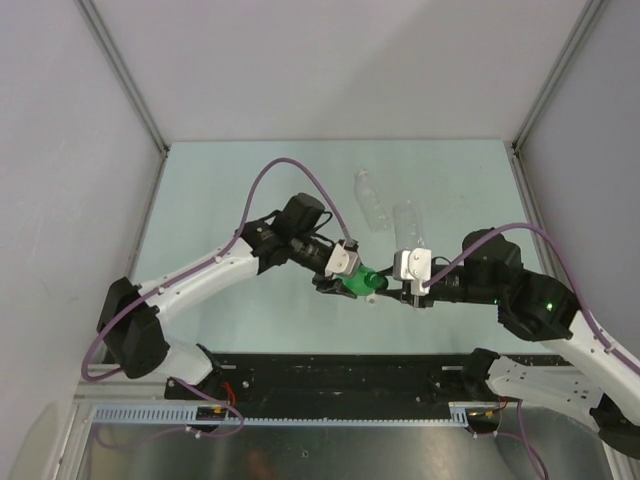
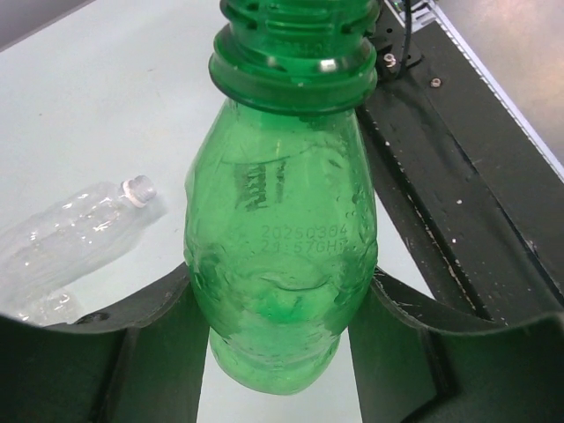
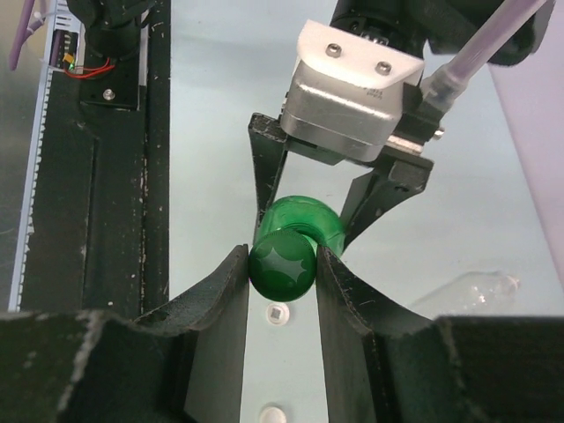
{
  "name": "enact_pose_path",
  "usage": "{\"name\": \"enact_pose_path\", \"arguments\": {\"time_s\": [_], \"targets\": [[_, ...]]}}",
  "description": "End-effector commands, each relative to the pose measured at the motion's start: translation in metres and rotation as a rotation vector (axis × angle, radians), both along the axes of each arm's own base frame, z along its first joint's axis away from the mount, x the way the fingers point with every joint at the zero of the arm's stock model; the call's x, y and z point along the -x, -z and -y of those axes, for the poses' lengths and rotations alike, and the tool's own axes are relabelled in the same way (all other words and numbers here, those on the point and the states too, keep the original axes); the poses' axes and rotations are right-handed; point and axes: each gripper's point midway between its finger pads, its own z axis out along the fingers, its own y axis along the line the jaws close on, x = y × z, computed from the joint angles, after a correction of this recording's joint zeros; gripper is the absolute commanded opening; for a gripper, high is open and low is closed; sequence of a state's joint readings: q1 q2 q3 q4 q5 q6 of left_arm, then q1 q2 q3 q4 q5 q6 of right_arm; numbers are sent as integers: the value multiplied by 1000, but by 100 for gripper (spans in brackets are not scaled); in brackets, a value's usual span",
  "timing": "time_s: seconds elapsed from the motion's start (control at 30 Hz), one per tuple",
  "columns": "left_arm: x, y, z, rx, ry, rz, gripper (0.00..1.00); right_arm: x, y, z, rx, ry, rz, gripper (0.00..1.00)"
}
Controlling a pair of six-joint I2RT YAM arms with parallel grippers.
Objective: Screw on the bottle caps
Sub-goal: Screw the bottle cap onto the plastic bottle.
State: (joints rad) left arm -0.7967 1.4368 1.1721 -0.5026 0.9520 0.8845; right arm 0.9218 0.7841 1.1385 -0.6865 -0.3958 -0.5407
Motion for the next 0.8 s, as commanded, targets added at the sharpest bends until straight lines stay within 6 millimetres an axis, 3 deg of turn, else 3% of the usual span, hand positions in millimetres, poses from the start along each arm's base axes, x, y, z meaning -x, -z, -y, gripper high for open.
{"name": "enact_pose_path", "arguments": {"time_s": [0.0,0.27,0.5,0.77], "targets": [[25,-6,-4,24,83,1,0,5,-10,0,-21,-60,104,0],[31,-5,-4,21,110,-2,0,12,9,0,49,-137,121,0],[32,-6,-4,15,111,-4,0,22,14,-6,53,-205,97,0],[40,-11,-5,32,137,8,0,17,22,-12,77,-199,100,0]]}}
